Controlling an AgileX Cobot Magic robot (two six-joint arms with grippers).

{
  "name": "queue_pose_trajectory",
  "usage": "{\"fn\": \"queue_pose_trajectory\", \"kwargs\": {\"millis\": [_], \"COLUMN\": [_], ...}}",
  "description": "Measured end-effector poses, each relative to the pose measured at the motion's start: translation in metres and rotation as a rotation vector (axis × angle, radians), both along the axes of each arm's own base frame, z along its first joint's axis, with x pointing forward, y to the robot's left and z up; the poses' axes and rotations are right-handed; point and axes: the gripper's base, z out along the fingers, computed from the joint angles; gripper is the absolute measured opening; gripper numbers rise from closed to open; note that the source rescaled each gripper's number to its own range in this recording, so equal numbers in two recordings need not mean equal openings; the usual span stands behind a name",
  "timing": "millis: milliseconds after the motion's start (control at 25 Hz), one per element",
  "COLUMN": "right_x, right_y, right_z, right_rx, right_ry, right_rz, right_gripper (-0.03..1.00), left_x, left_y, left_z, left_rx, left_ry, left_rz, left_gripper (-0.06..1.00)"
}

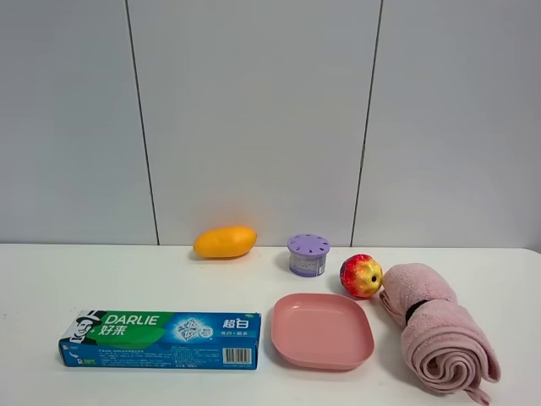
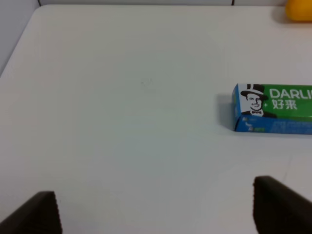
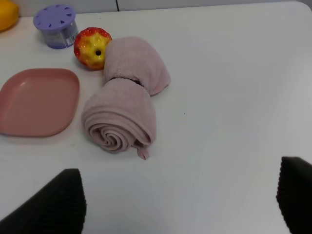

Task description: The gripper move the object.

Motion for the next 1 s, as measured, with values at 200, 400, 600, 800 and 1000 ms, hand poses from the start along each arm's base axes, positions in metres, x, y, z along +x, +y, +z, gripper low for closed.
{"fn": "queue_pose_trajectory", "kwargs": {"millis": [200,400,600,800,1000], "right_x": [0.0,0.0,0.0,0.0,0.0], "right_y": [0.0,0.0,0.0,0.0,0.0], "right_z": [0.0,0.0,0.0,0.0,0.0], "right_rx": [0.0,0.0,0.0,0.0,0.0], "right_ry": [0.0,0.0,0.0,0.0,0.0], "right_rz": [0.0,0.0,0.0,0.0,0.0], "right_gripper": [1.0,1.0,1.0,1.0,1.0], "left_x": [-0.0001,-0.0001,-0.0001,-0.0001,-0.0001], "left_y": [0.0006,0.0005,0.0005,0.0005,0.0007], "left_z": [0.0,0.0,0.0,0.0,0.0], "left_rx": [0.002,0.002,0.002,0.002,0.003], "left_ry": [0.0,0.0,0.0,0.0,0.0], "left_rz": [0.006,0.006,0.006,0.006,-0.018], "left_gripper": [0.81,0.81,0.81,0.8,0.8]}}
